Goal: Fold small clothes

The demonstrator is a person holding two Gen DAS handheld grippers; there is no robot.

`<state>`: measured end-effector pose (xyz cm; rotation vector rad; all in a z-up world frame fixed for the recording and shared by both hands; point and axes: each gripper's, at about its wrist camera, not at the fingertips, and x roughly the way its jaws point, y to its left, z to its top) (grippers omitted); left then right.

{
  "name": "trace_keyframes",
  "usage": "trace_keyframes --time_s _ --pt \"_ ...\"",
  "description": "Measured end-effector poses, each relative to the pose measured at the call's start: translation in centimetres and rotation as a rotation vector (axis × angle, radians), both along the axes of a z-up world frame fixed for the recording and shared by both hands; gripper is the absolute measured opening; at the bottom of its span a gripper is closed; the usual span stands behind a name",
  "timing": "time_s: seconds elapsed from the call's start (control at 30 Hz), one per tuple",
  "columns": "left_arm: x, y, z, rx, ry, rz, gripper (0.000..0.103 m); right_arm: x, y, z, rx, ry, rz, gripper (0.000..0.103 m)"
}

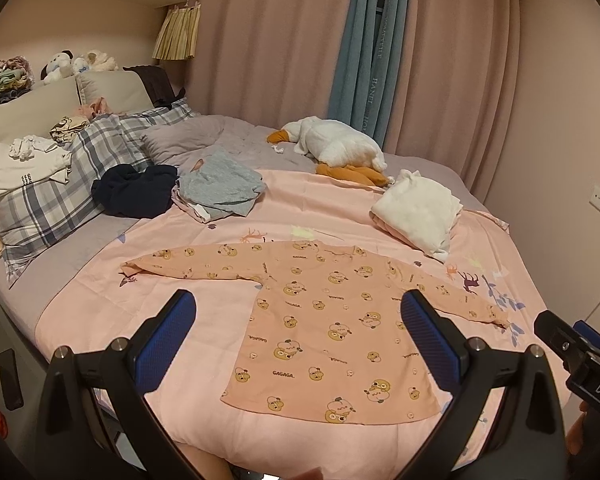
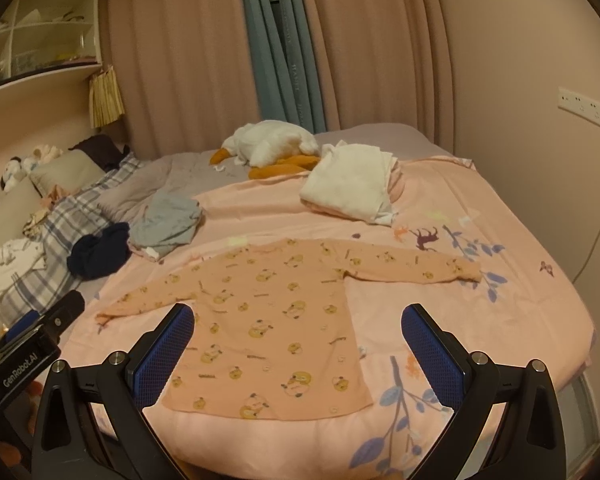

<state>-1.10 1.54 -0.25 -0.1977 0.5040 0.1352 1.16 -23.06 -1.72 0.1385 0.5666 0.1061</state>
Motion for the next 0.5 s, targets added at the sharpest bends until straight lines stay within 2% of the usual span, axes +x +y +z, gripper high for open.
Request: trace_keyframes --time_s 0.5 --pt "-0.08 -0.09 0.09 0.000 -0.001 -0.004 0.103 -0.11 -0.37 -0.03 0.000 0.002 -0.006 0.103"
